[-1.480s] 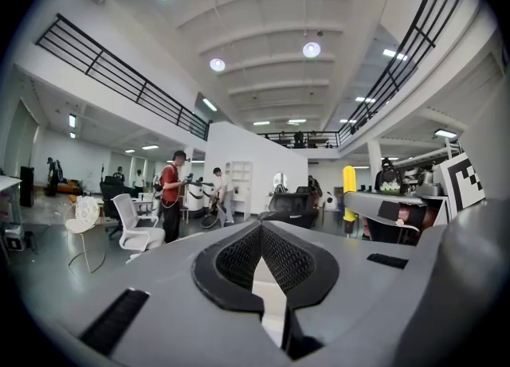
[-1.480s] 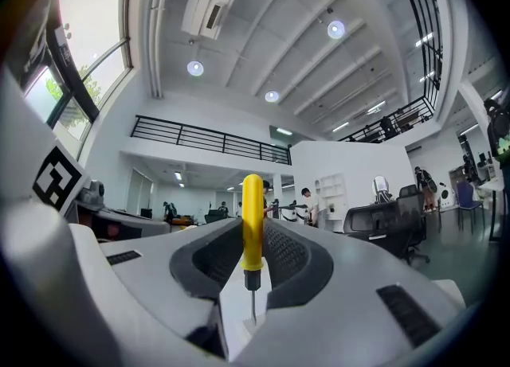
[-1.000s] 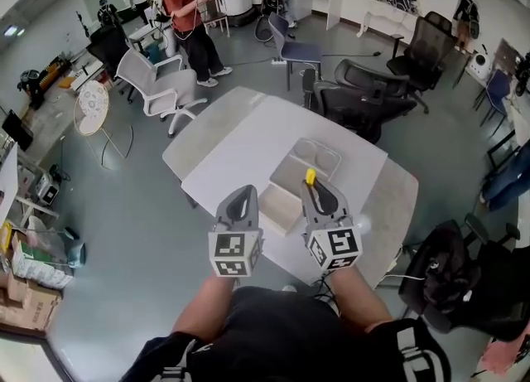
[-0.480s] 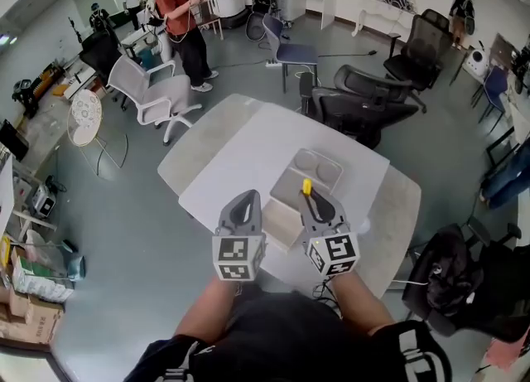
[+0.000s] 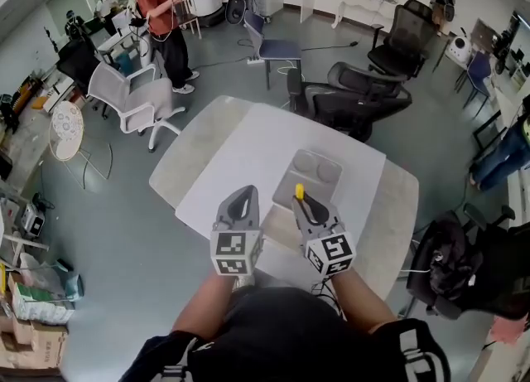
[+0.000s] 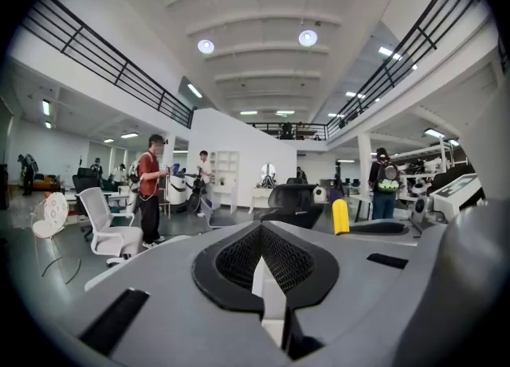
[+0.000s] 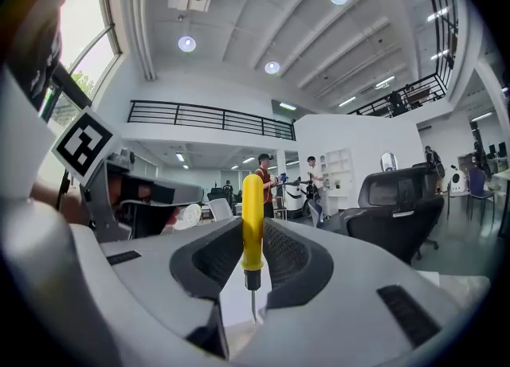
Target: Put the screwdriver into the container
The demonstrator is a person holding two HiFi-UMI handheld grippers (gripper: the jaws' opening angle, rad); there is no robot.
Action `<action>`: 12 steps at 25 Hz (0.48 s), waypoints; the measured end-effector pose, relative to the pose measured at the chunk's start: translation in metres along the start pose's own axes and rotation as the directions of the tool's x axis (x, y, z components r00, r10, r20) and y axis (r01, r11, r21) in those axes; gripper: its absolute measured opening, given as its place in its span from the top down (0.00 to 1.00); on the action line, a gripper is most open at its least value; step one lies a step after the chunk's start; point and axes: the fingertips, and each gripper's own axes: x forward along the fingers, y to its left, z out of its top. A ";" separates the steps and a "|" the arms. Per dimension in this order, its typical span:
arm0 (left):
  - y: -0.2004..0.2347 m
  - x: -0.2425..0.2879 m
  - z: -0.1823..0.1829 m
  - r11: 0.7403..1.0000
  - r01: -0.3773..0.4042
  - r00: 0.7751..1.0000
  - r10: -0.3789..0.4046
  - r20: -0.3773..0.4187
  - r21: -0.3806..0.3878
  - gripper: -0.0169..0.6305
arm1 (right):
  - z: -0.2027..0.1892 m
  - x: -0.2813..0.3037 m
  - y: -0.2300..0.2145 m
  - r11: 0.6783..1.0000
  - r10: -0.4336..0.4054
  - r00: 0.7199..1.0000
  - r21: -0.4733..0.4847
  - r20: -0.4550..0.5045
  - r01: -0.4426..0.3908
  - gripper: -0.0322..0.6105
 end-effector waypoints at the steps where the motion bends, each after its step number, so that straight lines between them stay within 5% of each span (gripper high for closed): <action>1: 0.004 0.001 0.000 1.000 0.005 1.000 -0.005 -0.001 -0.001 0.95 | -0.007 0.003 0.003 1.000 0.007 1.000 -0.010 -0.016 -0.007 0.84; 12: 0.033 0.005 -0.023 0.999 0.020 0.999 -0.021 -0.043 -0.043 0.95 | -0.101 0.021 0.027 0.994 0.092 0.969 -0.029 -0.228 -0.101 0.84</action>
